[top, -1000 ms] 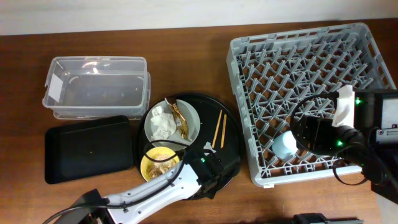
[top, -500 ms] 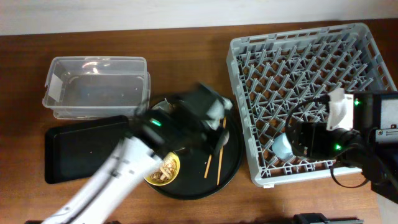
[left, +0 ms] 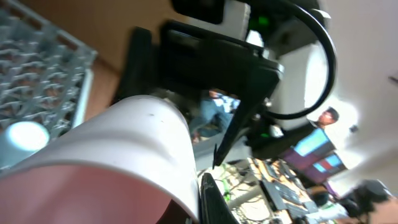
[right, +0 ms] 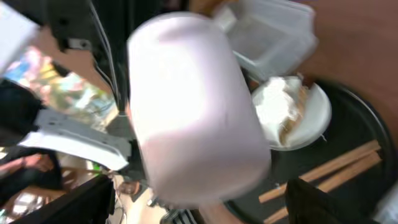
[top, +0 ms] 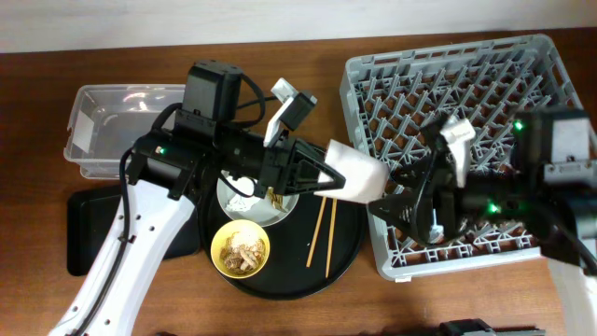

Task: Sort waste into correct bins and load items into the dishwasher rack
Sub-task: 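Hand the pink cup from the left gripper to the right gripper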

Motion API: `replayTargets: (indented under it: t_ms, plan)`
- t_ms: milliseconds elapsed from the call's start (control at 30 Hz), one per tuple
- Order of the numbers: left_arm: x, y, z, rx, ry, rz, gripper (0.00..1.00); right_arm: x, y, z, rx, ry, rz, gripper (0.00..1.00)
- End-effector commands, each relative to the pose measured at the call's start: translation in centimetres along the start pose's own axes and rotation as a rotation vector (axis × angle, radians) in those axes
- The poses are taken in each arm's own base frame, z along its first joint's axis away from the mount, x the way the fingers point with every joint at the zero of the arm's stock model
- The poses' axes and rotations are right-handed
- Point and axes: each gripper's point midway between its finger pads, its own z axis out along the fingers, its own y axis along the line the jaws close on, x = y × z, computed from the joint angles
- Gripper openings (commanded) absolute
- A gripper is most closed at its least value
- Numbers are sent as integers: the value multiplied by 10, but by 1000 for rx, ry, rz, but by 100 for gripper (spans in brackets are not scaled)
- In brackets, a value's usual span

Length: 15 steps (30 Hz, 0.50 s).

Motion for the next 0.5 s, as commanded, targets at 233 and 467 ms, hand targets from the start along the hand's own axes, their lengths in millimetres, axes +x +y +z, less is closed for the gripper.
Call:
replayTargets:
  t_ms: [233,467]
  plan:
    - [-2,-23,-2,98,3,65,0,-18,8,13,-149,-26,-20,68]
    - [-6,-18,-2,67,-2,106,0,-14,14,17,-164,-3,-29,80]
